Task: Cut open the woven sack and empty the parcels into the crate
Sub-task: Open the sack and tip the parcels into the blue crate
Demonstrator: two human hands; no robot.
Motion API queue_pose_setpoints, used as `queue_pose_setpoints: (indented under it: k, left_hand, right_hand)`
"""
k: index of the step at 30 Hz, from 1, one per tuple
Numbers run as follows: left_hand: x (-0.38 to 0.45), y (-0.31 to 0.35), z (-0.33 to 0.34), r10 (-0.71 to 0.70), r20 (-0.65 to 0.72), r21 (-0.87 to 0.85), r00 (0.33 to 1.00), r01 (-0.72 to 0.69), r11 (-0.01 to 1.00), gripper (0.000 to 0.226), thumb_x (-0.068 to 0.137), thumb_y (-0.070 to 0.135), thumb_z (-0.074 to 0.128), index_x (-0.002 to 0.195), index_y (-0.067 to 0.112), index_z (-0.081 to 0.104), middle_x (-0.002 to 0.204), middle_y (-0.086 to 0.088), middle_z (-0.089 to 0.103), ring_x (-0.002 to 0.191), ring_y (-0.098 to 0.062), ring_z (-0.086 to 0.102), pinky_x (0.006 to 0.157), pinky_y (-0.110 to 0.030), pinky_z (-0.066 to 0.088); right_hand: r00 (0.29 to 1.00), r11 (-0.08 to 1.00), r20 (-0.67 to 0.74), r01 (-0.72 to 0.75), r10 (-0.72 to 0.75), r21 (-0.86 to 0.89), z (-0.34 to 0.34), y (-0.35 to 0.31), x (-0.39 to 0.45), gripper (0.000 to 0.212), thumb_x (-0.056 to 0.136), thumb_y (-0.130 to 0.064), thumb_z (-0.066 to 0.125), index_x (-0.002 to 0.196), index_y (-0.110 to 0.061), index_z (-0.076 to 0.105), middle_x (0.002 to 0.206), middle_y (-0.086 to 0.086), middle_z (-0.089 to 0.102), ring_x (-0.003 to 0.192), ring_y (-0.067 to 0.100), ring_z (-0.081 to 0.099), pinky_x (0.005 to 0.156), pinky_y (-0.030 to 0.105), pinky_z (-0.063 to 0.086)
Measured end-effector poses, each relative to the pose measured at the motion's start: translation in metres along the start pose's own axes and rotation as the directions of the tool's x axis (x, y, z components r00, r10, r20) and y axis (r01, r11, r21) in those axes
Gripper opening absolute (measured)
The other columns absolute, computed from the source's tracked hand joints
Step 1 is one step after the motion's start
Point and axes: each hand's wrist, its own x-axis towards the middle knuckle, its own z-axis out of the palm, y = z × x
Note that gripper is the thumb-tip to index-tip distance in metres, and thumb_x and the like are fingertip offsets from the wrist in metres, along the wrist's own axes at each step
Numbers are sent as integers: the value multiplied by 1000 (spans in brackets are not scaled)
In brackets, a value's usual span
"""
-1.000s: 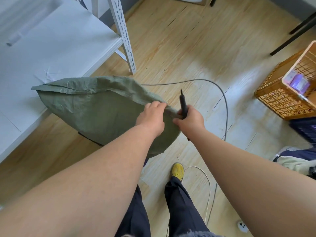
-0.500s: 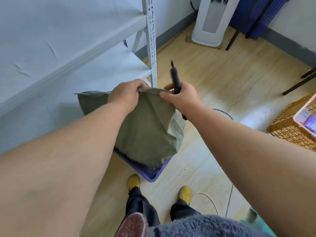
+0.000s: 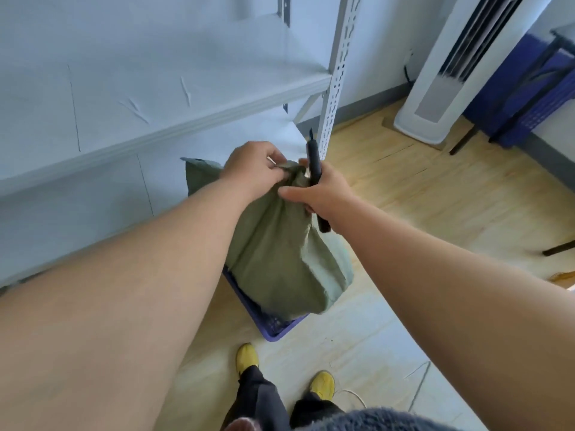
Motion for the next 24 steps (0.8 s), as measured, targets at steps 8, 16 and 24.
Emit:
queue_pose_setpoints:
  k: [8,16,24]
  left_hand:
    - [2,-37,-1,97,244,-171,965,-56,984,28,80,34,75,106,29,64,105,7,66,103,-7,60,91,-21,43]
    - [39,-89,5,-35,464,442,885,-197,875,59,88,3,43,129,44,52,136,2,47,127,-24,44,100,-31,39]
    - [40,-100,37,282,241,401,929,-360,843,63,87,-1,54,138,32,38,149,2,32,137,-25,29,108,-43,33]
  right_hand:
    - [986,990,-100,-130,136,58,26,25,6,21,78,-26,75,69,-23,56,51,-12,50,41,3,46,44,19,37]
    - [952,924,-108,-246,287,291,12,42,4,11,84,-21,69,83,-19,59,65,-1,51,49,12,43,49,25,39]
    - [939,884,-48,-303,341,355,11,47,8,21,74,-27,77,76,-19,58,55,-3,52,44,12,43,47,25,37]
